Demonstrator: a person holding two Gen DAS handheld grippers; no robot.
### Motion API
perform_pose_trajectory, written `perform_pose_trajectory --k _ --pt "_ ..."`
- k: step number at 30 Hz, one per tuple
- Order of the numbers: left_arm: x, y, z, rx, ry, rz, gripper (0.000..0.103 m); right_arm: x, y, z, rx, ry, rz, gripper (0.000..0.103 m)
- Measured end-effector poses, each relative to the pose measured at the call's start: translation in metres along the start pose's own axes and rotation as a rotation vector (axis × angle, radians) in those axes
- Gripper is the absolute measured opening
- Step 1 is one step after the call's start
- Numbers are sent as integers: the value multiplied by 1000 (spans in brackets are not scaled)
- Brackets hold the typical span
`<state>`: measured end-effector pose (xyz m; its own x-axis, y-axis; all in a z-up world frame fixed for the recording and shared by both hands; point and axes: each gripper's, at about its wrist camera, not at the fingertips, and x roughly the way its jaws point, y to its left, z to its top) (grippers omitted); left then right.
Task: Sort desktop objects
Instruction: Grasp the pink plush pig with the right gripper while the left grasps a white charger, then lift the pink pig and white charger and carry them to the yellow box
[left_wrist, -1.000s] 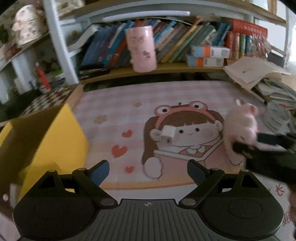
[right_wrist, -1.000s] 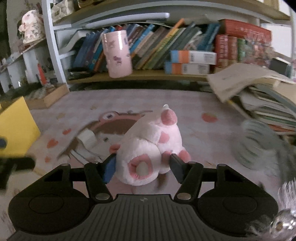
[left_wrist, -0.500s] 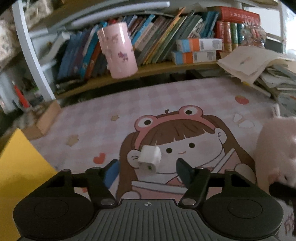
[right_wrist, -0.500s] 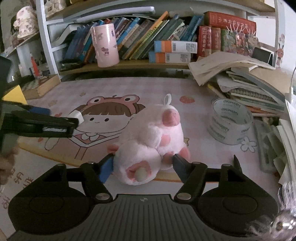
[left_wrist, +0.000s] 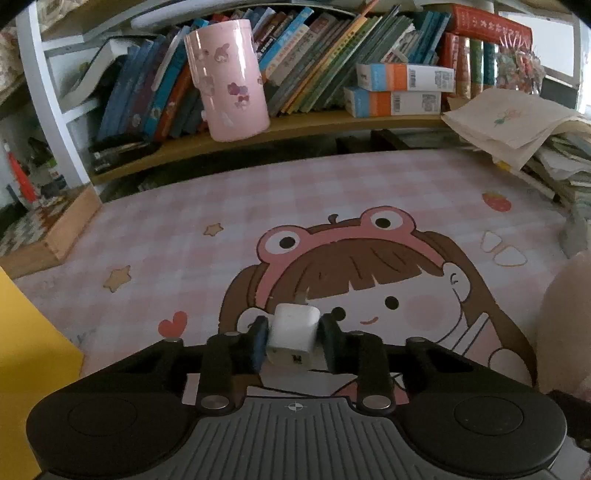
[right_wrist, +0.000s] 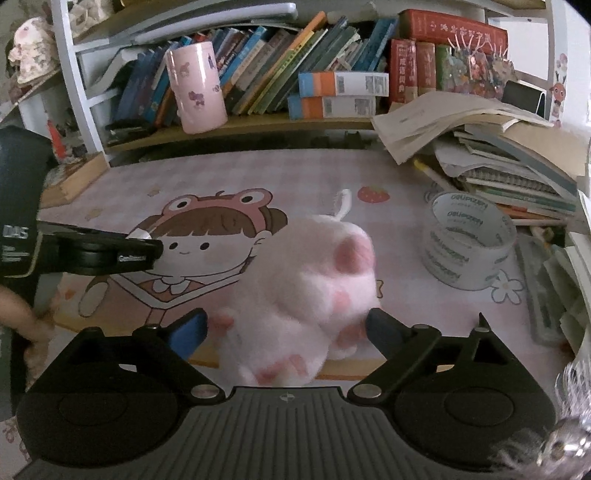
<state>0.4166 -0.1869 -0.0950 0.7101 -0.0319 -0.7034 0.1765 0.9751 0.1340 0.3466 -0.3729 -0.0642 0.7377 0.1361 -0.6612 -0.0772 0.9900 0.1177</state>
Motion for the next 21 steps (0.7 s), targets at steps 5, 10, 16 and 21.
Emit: perform_pose_trajectory --k 5,10,16,21 --pt "-11 3 -3 -14 -5 -2 24 8 1 1 -9 4 -26 90" --pt "-37 10 -7 -58 -29 -5 24 6 -1 0 -8 -20 -58 62" --pt "-76 19 -8 -104 -75 -29 24 -7 -2 -1 27 -43 -32 59" --pt "-105 25 -13 -146 -86 -54 24 -25 3 -2 27 -60 7 59"
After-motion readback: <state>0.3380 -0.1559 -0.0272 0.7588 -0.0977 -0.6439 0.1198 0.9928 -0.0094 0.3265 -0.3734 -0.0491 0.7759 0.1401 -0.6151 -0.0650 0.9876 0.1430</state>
